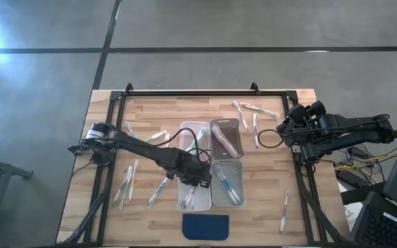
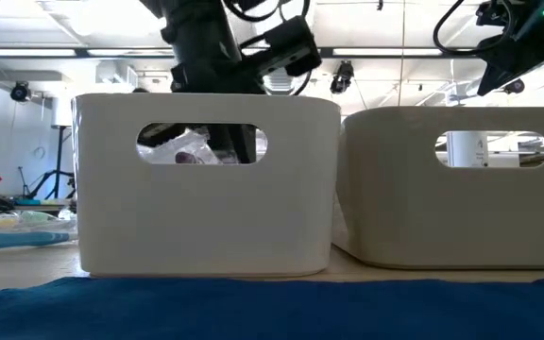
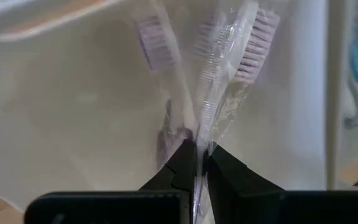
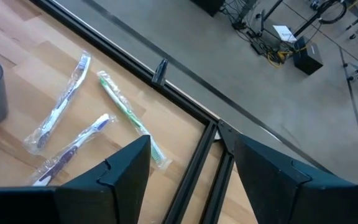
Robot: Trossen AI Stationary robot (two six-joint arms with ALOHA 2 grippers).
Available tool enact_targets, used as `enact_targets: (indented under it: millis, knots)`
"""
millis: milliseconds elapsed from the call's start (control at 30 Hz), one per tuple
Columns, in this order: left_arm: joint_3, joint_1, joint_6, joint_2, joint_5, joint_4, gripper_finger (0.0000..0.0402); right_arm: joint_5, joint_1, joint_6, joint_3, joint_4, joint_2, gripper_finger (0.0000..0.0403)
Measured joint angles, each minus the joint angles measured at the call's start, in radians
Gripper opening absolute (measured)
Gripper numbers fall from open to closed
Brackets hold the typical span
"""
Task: Pick & Place Toothbrushes
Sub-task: Put the violet toothbrush into the white bin, then put the orange toothbrush into the black bin
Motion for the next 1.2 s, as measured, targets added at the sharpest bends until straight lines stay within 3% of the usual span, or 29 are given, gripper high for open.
enact_targets:
  millis: [300,800,1200]
  knots:
    - [-0.015,0.024,0.091,0.000,0.026,0.032,0.0041,0.000,0.000,0.000,0.000,0.000,0.000,0.0249]
    - [-0.015,0.030,0.122,-0.013,0.119,0.034,0.0193,0.001,0.000,0.000,0.000,0.000,0.000,0.0263]
    - [-0.009,0.022,0.118,-0.098,0.120,0.031,0.0206,0.002,0.000,-0.004,-0.002,0.003,0.000,0.0230]
